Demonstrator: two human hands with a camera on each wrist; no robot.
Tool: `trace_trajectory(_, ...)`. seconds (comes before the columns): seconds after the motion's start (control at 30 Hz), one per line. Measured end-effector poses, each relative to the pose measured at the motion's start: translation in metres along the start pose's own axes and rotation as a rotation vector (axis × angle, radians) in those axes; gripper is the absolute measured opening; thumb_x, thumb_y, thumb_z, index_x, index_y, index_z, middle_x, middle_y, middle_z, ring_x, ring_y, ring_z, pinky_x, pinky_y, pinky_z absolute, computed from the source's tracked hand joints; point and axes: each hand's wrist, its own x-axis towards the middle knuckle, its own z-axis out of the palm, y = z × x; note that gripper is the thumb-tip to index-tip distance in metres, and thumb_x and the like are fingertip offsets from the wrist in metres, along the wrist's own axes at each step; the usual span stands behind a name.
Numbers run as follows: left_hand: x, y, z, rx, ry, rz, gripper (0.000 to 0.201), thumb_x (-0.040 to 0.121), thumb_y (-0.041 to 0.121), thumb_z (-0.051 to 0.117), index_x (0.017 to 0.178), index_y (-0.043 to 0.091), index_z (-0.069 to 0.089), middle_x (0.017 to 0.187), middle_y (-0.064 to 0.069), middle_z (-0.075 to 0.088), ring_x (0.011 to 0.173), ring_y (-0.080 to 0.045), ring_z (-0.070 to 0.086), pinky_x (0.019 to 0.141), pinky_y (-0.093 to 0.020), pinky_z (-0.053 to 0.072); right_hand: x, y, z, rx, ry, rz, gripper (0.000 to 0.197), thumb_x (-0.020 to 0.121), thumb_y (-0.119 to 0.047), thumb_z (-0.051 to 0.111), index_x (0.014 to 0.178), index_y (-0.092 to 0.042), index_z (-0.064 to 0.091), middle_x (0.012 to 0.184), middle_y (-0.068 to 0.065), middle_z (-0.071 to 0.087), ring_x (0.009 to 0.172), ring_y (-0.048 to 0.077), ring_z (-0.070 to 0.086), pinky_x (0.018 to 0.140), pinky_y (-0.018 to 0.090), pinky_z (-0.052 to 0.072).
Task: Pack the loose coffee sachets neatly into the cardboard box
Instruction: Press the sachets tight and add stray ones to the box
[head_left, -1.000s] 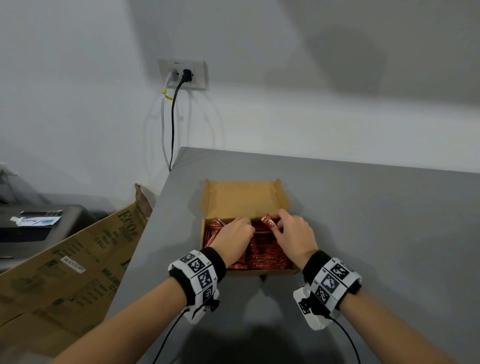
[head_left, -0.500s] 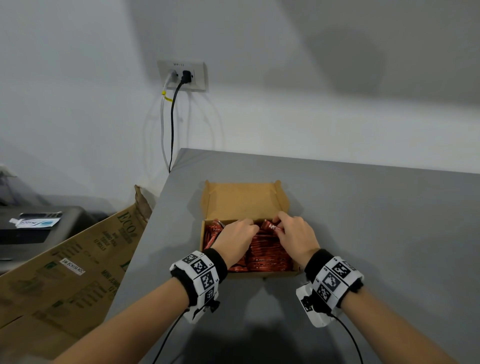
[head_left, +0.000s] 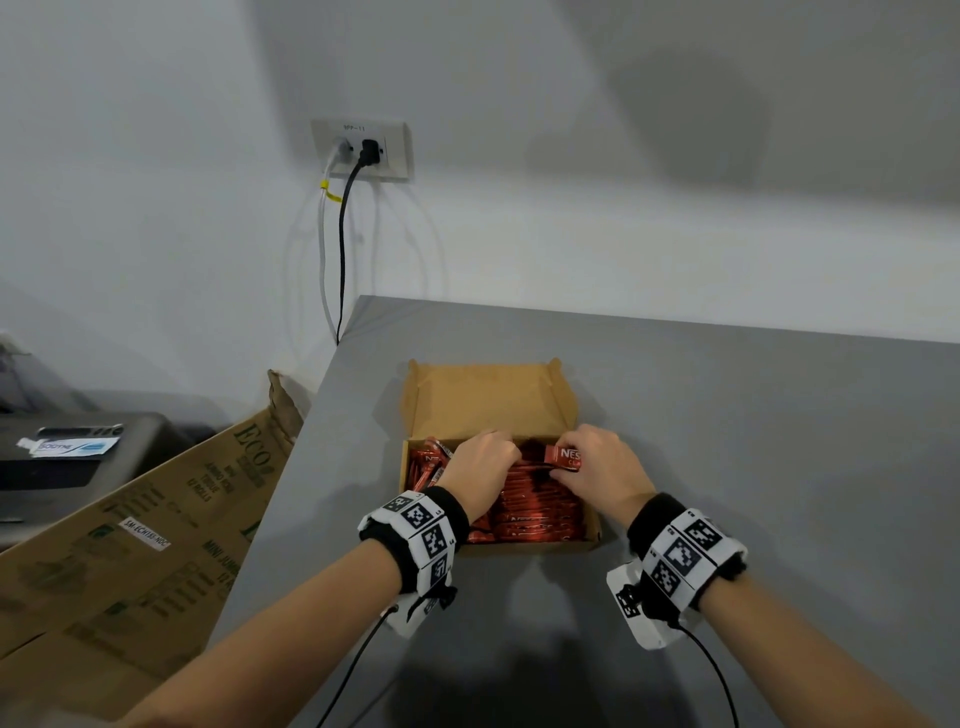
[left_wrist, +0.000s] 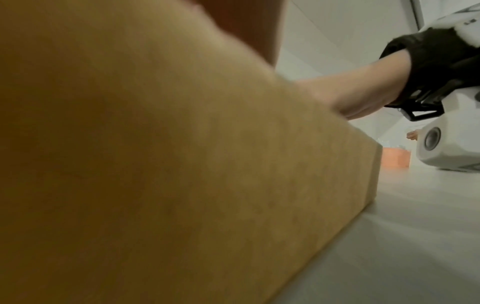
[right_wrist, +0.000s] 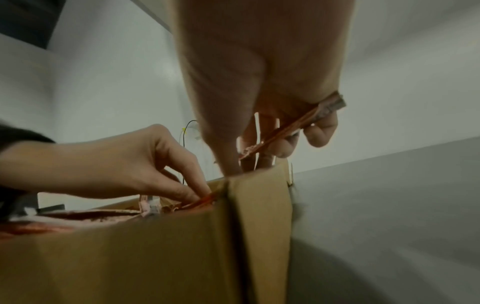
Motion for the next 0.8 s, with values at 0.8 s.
trace_trajectory(0.8, 0.002, 0.002, -0.012, 0.002, -0.012, -0.010, 0.029, 0.097, 0.018, 0.043, 0.111, 0.012, 0.068, 0.110, -0.006, 0.065, 0.101, -0.025, 0.060, 0.085, -0.037, 0.047, 0.001, 0.004, 0.003, 0.055, 0.020, 0.028, 0.020, 0.091, -0.030, 0.057, 0.089, -0.015, 0.070, 0.090, 0.002, 0.067, 0.085, 0.023, 0.062, 0.074, 0.036, 0.050)
